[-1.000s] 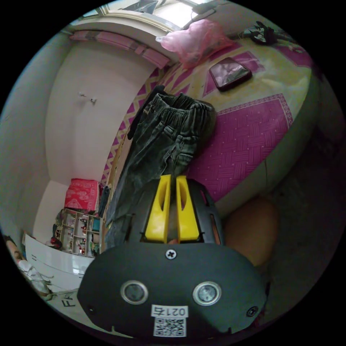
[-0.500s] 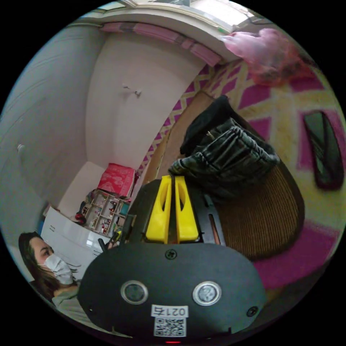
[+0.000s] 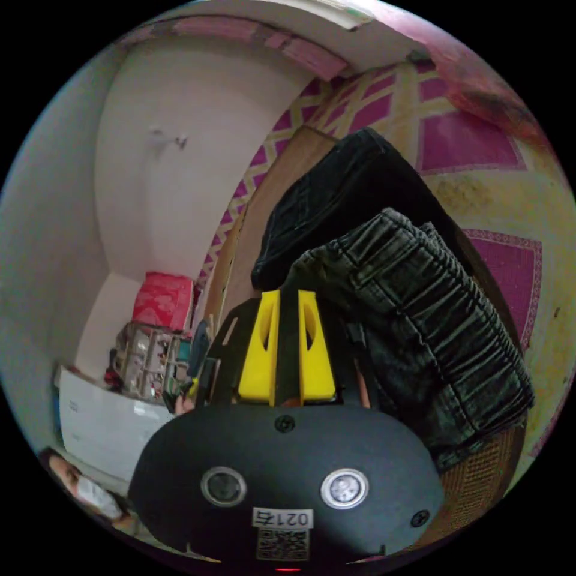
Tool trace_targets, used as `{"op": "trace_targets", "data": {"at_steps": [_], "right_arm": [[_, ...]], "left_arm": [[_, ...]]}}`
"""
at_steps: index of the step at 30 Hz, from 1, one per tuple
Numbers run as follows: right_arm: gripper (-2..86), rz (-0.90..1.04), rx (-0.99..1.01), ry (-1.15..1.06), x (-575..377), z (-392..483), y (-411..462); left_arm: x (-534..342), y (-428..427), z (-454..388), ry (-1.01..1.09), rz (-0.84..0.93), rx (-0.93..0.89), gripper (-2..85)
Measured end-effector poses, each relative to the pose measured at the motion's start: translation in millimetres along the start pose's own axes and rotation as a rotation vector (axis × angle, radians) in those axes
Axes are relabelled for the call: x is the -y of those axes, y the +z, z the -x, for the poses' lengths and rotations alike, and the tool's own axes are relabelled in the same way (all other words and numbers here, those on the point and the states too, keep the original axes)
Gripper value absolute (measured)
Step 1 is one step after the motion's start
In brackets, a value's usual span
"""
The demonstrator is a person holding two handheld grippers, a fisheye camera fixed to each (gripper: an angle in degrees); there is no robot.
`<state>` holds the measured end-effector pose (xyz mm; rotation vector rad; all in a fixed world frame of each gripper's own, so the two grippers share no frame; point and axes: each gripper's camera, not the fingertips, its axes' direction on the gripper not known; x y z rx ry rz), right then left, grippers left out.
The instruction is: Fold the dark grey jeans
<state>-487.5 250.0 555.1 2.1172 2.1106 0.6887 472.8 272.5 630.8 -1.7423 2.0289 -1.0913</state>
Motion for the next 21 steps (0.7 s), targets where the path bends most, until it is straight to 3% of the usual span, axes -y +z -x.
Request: {"op": "trace_targets", "data": {"at_steps": [6,10,16,21], "right_arm": [[5.6,0.245,-0.16,-0.553,-109,139,63],[5.8,0.304,-0.369,-0.84,-210,198,119],[5.9,0.293,-0.487,-0.887,-270,209,159],[5.6,0.297,-0.395,-0.772,-260,204,157]], "left_arm": [[-38,-12,-18,0.218,0.044,0.129,3.1],[-63,-31,12,0.068,-0.023,0.19,6.0],[-84,-22,75,-0.271,0.014,-0.02,10.7],[-78,3,79,-0.345,0.004,-0.074,10.7]]}}
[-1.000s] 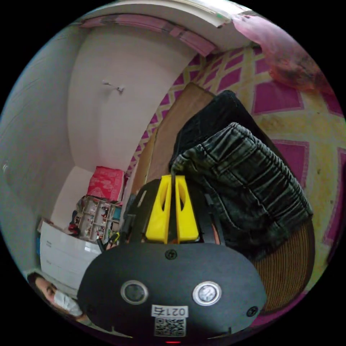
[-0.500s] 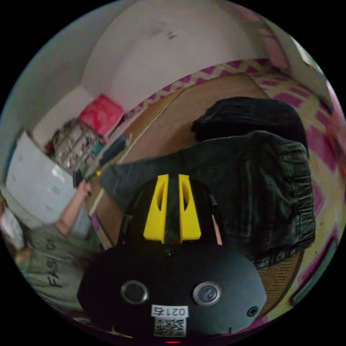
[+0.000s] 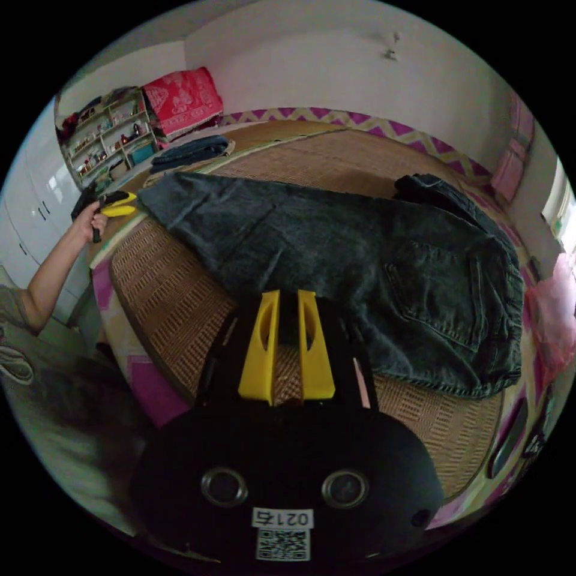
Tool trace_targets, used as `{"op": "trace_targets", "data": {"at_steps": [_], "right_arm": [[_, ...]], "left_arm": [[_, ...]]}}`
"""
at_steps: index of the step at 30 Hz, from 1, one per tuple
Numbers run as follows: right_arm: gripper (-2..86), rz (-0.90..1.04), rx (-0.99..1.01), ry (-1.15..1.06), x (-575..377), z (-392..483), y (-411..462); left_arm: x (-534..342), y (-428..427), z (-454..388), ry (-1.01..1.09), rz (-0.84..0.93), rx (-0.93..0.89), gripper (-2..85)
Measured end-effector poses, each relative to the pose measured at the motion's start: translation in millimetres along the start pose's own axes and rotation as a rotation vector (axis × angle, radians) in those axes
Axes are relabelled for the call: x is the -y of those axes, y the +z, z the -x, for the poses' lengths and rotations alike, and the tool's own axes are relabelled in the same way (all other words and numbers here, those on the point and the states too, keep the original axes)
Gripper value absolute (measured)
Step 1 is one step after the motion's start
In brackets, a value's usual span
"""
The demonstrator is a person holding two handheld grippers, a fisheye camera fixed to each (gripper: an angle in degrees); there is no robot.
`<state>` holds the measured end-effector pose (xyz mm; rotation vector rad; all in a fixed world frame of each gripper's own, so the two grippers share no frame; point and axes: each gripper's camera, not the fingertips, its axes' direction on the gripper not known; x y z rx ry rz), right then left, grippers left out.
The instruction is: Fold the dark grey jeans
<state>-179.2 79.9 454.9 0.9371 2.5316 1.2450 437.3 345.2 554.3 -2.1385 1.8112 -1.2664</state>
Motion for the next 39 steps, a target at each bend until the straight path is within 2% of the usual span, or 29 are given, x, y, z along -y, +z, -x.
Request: {"op": "trace_targets", "data": {"at_steps": [5,8,15,20,24,26,32,34,39], "right_arm": [[4.1,-0.016,0.093,0.102,-3,-17,3],[2.7,-0.031,0.128,0.152,-8,-25,4],[1.4,-0.163,0.155,0.211,-29,-36,-49],[1.0,-0.218,0.148,0.236,-52,-41,-77],[0.8,-0.228,0.151,0.256,-73,-42,-84],[0.8,-0.219,0.149,0.264,-81,-45,-85],[0.8,-0.225,0.135,0.308,-106,-58,-93],[0.8,-0.222,0.137,0.314,-116,-63,-95],[0.8,-0.215,0.123,0.326,-136,-70,-98]], "left_arm": [[8,28,1,-0.042,-0.023,-0.011,6.0],[2,36,12,-0.066,-0.035,-0.09,0.3],[-14,-13,-18,0.128,-0.096,-0.206,-0.9],[-18,-60,-25,0.173,-0.204,-0.122,-0.9],[-38,-59,-37,0.177,-0.189,0.062,-0.9],[-62,-49,-67,0.262,-0.195,0.104,-0.8],[-198,7,-226,0.68,-0.219,0.143,-0.8],[-269,50,-292,0.871,-0.196,0.158,-0.9],[-401,178,-374,1.129,-0.06,0.206,-0.9]]}}
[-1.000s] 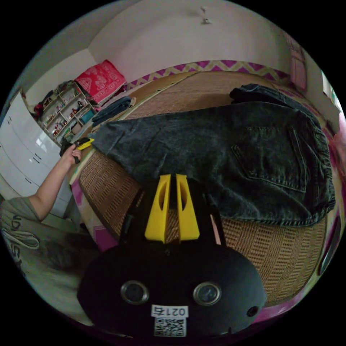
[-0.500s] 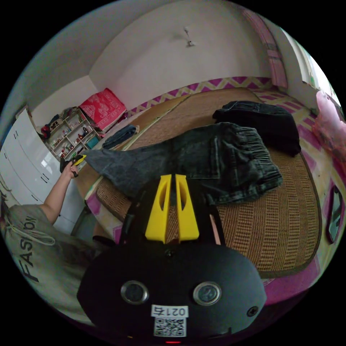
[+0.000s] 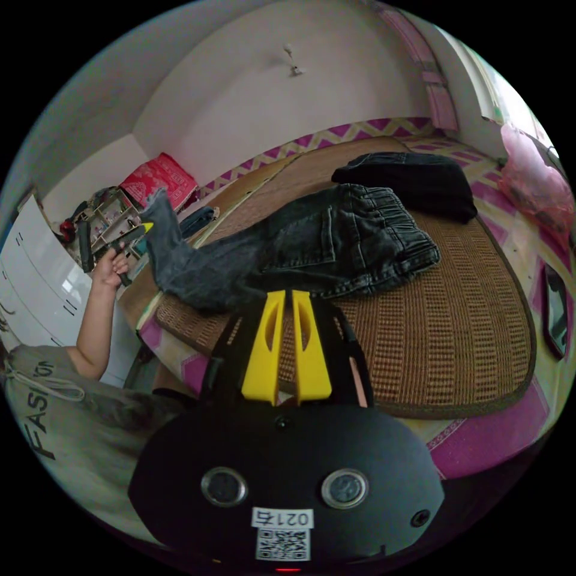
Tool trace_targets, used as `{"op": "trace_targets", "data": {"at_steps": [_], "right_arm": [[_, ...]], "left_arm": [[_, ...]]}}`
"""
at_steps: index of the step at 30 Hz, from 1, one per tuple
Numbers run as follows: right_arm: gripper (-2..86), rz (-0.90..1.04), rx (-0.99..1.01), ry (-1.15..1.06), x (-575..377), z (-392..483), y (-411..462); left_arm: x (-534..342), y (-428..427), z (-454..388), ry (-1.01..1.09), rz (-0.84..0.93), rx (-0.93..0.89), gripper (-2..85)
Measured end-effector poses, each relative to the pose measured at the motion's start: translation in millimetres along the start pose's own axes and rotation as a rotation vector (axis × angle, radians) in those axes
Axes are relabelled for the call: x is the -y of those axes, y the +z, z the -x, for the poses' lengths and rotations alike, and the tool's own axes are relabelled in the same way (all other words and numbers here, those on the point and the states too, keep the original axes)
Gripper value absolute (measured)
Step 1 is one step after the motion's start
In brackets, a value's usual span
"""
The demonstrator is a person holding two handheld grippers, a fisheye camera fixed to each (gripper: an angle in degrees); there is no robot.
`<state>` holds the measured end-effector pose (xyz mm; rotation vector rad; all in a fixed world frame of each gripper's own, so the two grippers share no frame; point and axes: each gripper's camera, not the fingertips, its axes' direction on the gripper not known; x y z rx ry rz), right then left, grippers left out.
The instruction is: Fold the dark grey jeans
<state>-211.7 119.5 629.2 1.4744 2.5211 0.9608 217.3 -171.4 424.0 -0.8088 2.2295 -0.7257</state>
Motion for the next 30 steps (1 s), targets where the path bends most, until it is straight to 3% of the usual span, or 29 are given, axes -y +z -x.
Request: {"op": "trace_targets", "data": {"at_steps": [4,10,14,17,21,25,30], "right_arm": [[0.9,-0.005,0.004,0.025,-15,-13,-10],[1.7,-0.025,0.01,0.093,-34,-44,-28],[3.5,-0.027,-0.004,0.128,-36,-60,-29],[7.1,-0.049,0.021,0.204,-29,-74,-26],[11.1,-0.084,0.141,0.476,-19,-111,-16],[12.2,-0.176,0.156,0.665,-12,-136,-8],[10.5,-0.298,0.225,0.843,1,-156,15]], "left_arm": [[-31,123,-100,0.131,0.29,-0.029,-0.9],[-40,103,-157,0.134,0.133,0.0,-0.8],[-55,140,-198,0.243,0.246,0.026,-0.2],[-72,150,-203,0.218,0.241,0.001,1.4],[-85,137,-191,0.163,0.193,-0.123,6.5],[-102,115,-166,0.081,0.187,-0.1,8.8],[-125,85,-128,0.004,0.181,-0.067,3.3]]}}
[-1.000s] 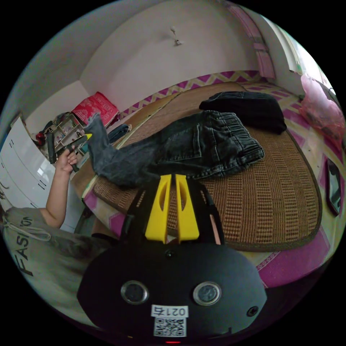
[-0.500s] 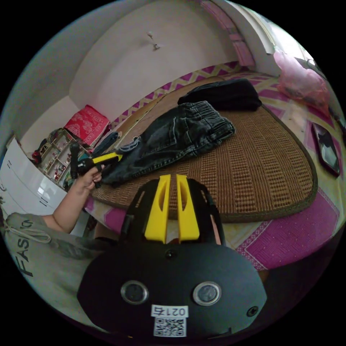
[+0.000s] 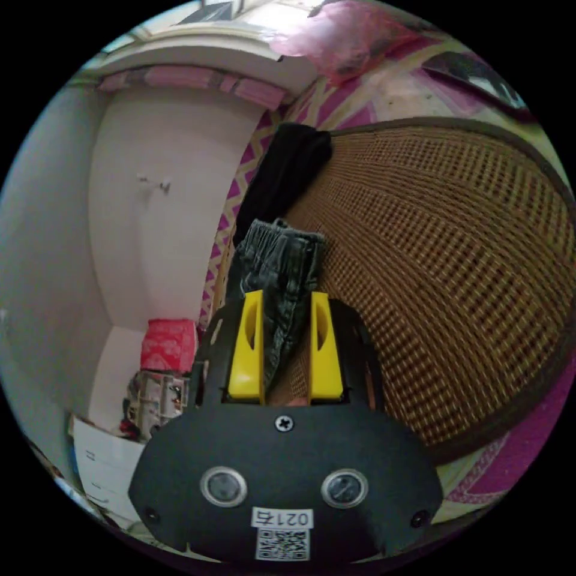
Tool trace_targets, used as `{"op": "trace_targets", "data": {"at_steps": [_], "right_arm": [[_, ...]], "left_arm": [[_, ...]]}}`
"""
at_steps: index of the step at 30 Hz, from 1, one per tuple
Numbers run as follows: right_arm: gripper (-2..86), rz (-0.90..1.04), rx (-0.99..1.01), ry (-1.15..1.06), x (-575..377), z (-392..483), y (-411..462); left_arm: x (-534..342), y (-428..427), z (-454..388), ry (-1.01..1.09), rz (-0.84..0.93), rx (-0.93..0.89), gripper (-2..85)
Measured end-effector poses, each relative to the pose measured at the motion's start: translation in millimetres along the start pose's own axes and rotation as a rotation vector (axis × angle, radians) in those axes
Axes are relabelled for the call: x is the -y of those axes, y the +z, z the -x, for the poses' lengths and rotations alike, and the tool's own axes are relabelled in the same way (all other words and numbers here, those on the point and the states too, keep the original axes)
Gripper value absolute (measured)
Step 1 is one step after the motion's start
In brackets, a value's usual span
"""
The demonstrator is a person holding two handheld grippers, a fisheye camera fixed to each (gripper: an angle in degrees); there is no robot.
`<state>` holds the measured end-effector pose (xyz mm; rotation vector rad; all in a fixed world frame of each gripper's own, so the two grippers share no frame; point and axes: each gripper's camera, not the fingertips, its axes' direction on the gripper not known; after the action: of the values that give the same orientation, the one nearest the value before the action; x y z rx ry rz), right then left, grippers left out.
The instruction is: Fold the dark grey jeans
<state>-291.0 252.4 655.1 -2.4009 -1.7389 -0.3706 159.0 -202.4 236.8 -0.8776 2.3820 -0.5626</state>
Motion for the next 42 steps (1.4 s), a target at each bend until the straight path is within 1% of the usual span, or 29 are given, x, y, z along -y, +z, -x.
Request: {"op": "trace_targets", "data": {"at_steps": [3,5,7,8,10,11,13,14,15,16,17,19,20,22,23,24,25,27,29,30,31,33,35,37,38,40,41,42], "right_arm": [[8.2,0.014,0.041,0.041,2,6,18],[6.3,-0.005,0.036,0.003,-6,25,20],[5.0,-0.049,-0.018,-0.225,-27,95,19],[4.8,-0.059,-0.03,-0.295,-36,117,20],[4.7,-0.072,-0.095,-0.62,-92,216,38],[4.6,-0.074,-0.109,-0.699,-110,240,45],[4.7,-0.062,-0.142,-0.993,-191,320,84],[4.7,-0.056,-0.143,-1.059,-212,335,94],[4.7,-0.037,-0.147,-1.195,-258,363,119],[4.6,-0.017,-0.147,-1.309,-303,383,147],[4.6,-0.002,-0.146,-1.357,-325,390,162],[4.4,0.087,-0.157,-1.525,-407,406,227],[4.4,0.107,-0.167,-1.566,-426,406,245],[4.3,0.232,-0.29,-1.708,-492,387,329],[4.2,0.278,-0.332,-1.725,-503,379,349],[4.1,0.382,-0.392,-1.73,-517,365,382],[4.0,0.41,-0.365,-1.695,-520,361,391],[3.8,0.332,-0.341,-1.68,-522,366,386],[3.6,0.311,-0.318,-1.678,-525,371,385],[3.5,0.339,-0.295,-1.673,-527,369,391],[3.4,0.407,-0.285,-1.689,-533,362,404],[3.5,0.481,-0.314,-1.732,-540,347,427],[3.8,0.48,-0.288,-1.719,-533,347,429],[5.1,0.634,-0.189,-1.613,-505,347,435],[5.4,0.669,-0.162,-1.583,-495,346,435],[7.4,0.773,-0.034,-1.419,-443,342,424],[8.4,0.773,-0.016,-1.374,-427,341,420],[10.4,0.725,-0.026,-1.298,-393,336,411]], "left_arm": [[-20,-17,28,-0.038,-0.02,-0.02,-0.1],[-33,-25,48,-0.07,-0.023,-0.046,-0.6],[-50,-33,76,-0.115,-0.029,-0.067,-0.9],[-54,-36,83,-0.123,-0.031,-0.062,-0.9],[-70,-42,108,-0.157,-0.033,-0.034,-1.0],[-74,-44,114,-0.167,-0.035,-0.034,-1.0],[-88,-49,139,-0.212,-0.045,-0.061,-0.9],[-91,-50,144,-0.222,-0.045,-0.067,-0.9],[-97,-51,155,-0.241,-0.042,-0.069,-0.9],[-103,-53,166,-0.257,-0.038,-0.065,-0.9],[-106,-54,171,-0.265,-0.036,-0.062,-0.9],[-117,-58,193,-0.293,-0.027,-0.051,-1.0],[-120,-59,198,-0.3,-0.023,-0.049,-1.0],[-130,-64,221,-0.325,-0.007,-0.041,-0.9],[-132,-66,227,-0.329,-0.003,-0.039,-1.0],[-137,-69,238,-0.339,0.005,-0.033,-1.0],[-141,-74,250,-0.348,0.008,-0.025,-1.0],[-147,-81,266,-0.364,-0.004,-0.019,-1.0],[-149,-87,283,-0.387,-0.019,-0.034,-0.9],[-148,-90,294,-0.395,-0.041,-0.051,-0.9],[-143,-93,303,-0.401,-0.065,-0.054,-0.8],[-132,-97,317,-0.404,-0.091,-0.044,-0.7],[-117,-101,331,-0.405,-0.116,-0.038,-0.2],[-94,-101,350,-0.395,-0.125,-0.063,2.7],[-88,-101,355,-0.395,-0.128,-0.066,4.3],[-65,-97,377,-0.386,-0.129,-0.076,9.3],[-59,-95,383,-0.381,-0.126,-0.074,10.5],[-48,-88,398,-0.39,-0.101,-0.074,12.9]]}}
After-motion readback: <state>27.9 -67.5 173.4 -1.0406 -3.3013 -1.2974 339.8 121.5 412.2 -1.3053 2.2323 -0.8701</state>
